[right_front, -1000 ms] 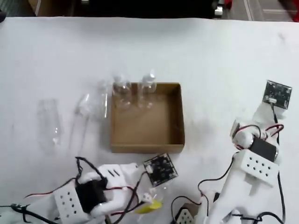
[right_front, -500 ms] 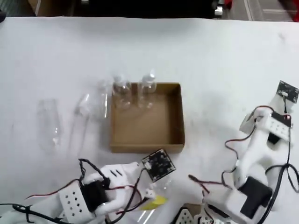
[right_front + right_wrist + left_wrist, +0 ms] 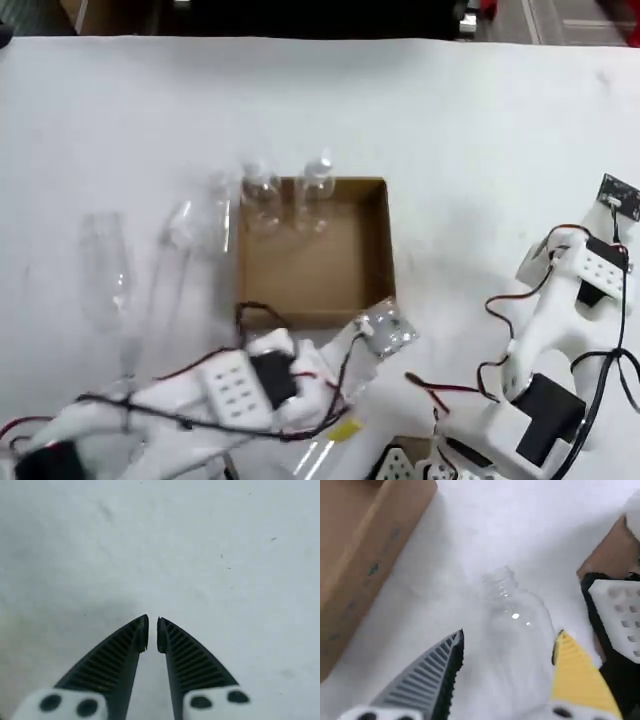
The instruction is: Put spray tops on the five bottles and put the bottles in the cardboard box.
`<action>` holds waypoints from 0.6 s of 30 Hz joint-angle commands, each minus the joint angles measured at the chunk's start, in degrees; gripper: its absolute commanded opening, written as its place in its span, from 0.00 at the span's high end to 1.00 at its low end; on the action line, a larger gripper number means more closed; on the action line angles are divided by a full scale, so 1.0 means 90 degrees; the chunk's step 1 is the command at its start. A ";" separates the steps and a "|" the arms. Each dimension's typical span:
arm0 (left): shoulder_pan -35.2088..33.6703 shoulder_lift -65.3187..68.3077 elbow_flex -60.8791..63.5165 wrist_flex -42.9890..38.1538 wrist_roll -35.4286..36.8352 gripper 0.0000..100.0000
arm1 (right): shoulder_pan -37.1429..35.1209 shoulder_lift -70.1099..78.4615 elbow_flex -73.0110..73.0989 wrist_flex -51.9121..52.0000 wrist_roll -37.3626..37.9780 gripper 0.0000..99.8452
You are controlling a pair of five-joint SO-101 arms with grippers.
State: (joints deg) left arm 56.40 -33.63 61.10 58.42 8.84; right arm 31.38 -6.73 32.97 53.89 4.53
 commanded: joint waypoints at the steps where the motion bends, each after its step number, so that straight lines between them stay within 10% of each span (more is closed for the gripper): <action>1: -0.0054 0.0933 -0.0498 0.0078 0.0234 0.74 | 0.0044 -0.0269 -0.0049 -0.0024 -0.0068 0.98; 18: -0.0024 0.1060 -0.0752 0.0400 0.0264 0.74 | 0.0073 -0.0239 -0.0049 -0.0103 -0.0068 0.98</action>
State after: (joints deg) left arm 56.40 -24.04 57.32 61.93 11.03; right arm 31.38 -6.73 32.97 53.80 4.53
